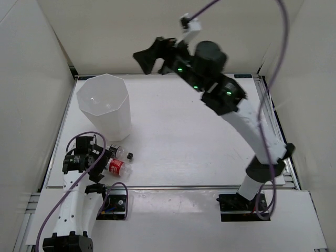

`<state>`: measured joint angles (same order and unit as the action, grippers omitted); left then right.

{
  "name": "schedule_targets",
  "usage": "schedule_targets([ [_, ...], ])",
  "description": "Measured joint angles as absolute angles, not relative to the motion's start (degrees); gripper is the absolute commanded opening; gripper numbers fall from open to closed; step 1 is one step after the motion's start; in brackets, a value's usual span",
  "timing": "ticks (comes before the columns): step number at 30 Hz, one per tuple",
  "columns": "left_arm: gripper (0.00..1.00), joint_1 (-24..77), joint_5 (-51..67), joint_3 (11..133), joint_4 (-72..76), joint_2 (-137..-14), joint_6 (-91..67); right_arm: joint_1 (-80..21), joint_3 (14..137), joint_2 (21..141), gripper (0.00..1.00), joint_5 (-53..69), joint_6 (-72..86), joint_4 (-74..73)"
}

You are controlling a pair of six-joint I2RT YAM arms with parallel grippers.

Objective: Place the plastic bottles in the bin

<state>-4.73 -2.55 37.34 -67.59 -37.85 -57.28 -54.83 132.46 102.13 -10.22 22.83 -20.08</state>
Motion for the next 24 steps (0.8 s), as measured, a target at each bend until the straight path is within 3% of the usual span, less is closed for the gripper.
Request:
schedule_targets([
  [6, 0.96, -4.73, -2.50, 31.16, -61.80, -43.07, -60.80, -54.78, 122.74, 86.26, 1.00, -11.00, 23.57, -25.78],
  [11, 0.58, -4.73, -0.78, 26.39, -55.88, -43.72, -63.46, -54.87, 114.91, 83.90, 1.00, -11.00, 23.83, -32.86],
  [13, 0.49, -4.73, 0.40, 26.35, -54.11, -43.86, -64.03, -54.87, 111.42, 83.96, 1.00, -10.98, 23.88, -35.64],
  [18, 0.49, -4.73, 0.93, 30.70, -58.43, -43.55, -65.12, -54.87, 107.72, 83.94, 1.00, -10.76, 23.99, -39.77],
  [24, 0.50, -4.73, -3.09, 56.73, -68.90, -38.81, -66.46, -54.87, 106.56, 82.70, 1.00, -10.33, 24.21, -40.16],
])
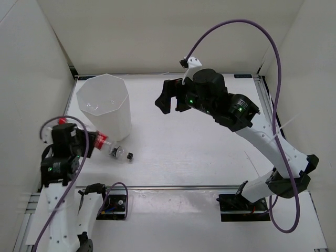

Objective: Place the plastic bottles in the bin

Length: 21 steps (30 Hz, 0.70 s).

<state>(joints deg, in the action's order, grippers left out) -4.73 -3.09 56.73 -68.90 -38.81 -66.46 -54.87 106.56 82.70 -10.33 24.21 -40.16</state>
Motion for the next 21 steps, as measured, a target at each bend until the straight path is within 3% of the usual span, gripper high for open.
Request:
schedule_targets([
  [5, 0.51, -4.73, -10.44, 81.71, -66.35, -40.01, -60.77, -54.87, 105.95, 82.78, 1.00, -9.52, 24.60, -40.25],
  [8, 0.55, -4.73, -13.52, 90.04, -60.51, -45.39, -56.27, -54.87, 105.97, 83.15, 1.00, -8.60, 24.69, -40.23],
  [15, 0.77, -3.90, -17.26, 92.97, -51.16, -66.74, -48.64, -54.87, 106.52, 85.58, 1.00, -6.92, 24.36, -40.25],
  [17, 0.96, -2.57, -17.23, 92.92, -51.05, -71.70, -46.98, -54.87, 106.45, 85.60, 1.00, -6.87, 24.21, -40.38],
  [18, 1.00, -1.56, -17.39, 92.92, -51.07, -73.14, -46.30, -54.83, 106.39, 85.52, 1.00, -6.87, 24.14, -40.27],
  [21, 1.00, 0.86, -19.14, 92.95, -51.09, -72.97, -44.53, -54.61, 105.62, 84.99, 1.00, -6.92, 23.92, -40.21],
])
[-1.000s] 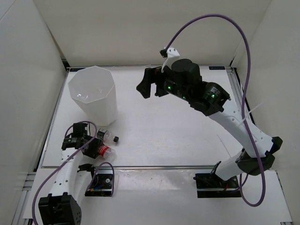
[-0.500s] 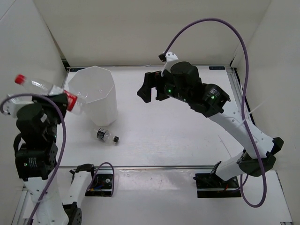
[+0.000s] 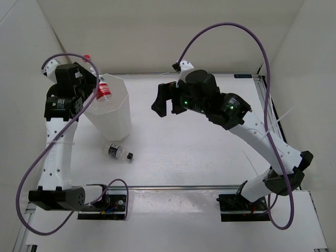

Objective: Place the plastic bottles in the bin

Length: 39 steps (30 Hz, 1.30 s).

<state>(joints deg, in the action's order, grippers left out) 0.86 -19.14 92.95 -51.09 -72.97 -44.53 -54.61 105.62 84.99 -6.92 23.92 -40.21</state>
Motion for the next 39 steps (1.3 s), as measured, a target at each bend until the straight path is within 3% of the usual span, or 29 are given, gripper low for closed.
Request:
schedule_targets([
  [5, 1.00, 1.54, -23.38, 88.92, -49.54, -58.98, -44.10, -53.76, 103.72, 83.96, 1.00, -7.27, 23.77, -40.25],
  [10, 1.00, 1.52, -20.71, 71.90, -50.26, -32.91, -52.31, -52.34, 103.02, 83.72, 1.00, -7.14, 23.77, -40.51],
  [14, 1.00, 1.52, -16.27, 55.59, -51.62, -22.00, -61.58, -51.48, 102.76, 83.70, 1.00, -6.33, 23.75, -40.51],
  [22, 1.00, 1.52, -7.20, 27.77, -47.88, -24.58, -71.79, -51.33, 101.34, 83.50, 1.00, -3.77, 23.75, -40.62],
  [37, 1.00, 1.30, -1.74, 19.20, -31.53, -44.18, -74.11, -50.76, 94.70, 74.30, 1.00, -5.50, 23.03, -41.71],
  [39, 0.92, 1.19, -1.13, 18.57, -30.39, -45.56, -74.81, -50.57, 94.70, 74.17, 1.00, -5.72, 23.05, -42.17],
])
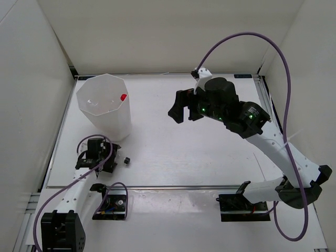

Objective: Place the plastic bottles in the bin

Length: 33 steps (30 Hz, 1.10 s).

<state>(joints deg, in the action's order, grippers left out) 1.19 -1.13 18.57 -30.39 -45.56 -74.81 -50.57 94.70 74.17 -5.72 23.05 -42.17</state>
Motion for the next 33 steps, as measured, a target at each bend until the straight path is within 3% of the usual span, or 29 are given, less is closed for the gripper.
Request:
schedule_targets([
  [3, 0.65, 0.30, 0.51, 17.76, -28.16, -46.74, -74.91, -50.28, 94.70, 74.22, 1.00, -5.82, 23.05, -43.00],
  [5, 0.56, -0.73, 2.39, 17.21, -27.77, -46.72, -73.49, -49.95, 94.70, 74.22, 1.00, -5.85, 23.05, -43.44],
  [11, 0.57, -2.55, 7.62, 21.17, -35.48, -33.78, -71.11, -49.15, 94.67, 74.22, 1.00, -5.89, 23.18, -43.64],
  [16, 0.57, -2.55, 2.66, 45.36, -45.34, -25.67, -67.64, -48.88, 93.49, 74.19, 1.00, -5.56, 23.49, -43.64],
  [21, 0.57, -2.57, -4.32, 69.56, -45.15, -32.62, -56.12, -48.71, 92.47, 74.76, 1.00, -4.21, 23.64, -43.57],
  [27, 0.62, -2.59, -9.93, 80.68, -39.70, -51.31, -44.47, -48.71, 94.76, 79.09, 1.00, -1.54, 23.79, -43.62],
  [28, 0.68, -2.59, -10.07, 81.28, -39.18, -54.78, -43.33, -48.71, 95.50, 79.96, 1.00, -1.26, 23.79, -43.72],
  [29, 0.93, -2.42, -10.13, 81.60, -38.72, -58.15, -42.17, -48.60, 96.25, 80.73, 1.00, -1.21, 23.79, -43.72],
  [30, 1.00, -2.11, -10.41, 81.62, -38.83, -60.95, -40.91, -48.51, 96.75, 81.19, 1.00, -1.06, 23.79, -43.70],
  [33, 1.00, -0.30, -12.47, 81.60, -40.86, -66.41, -39.75, -47.83, 97.73, 81.49, 1.00, -1.06, 23.86, -44.58],
])
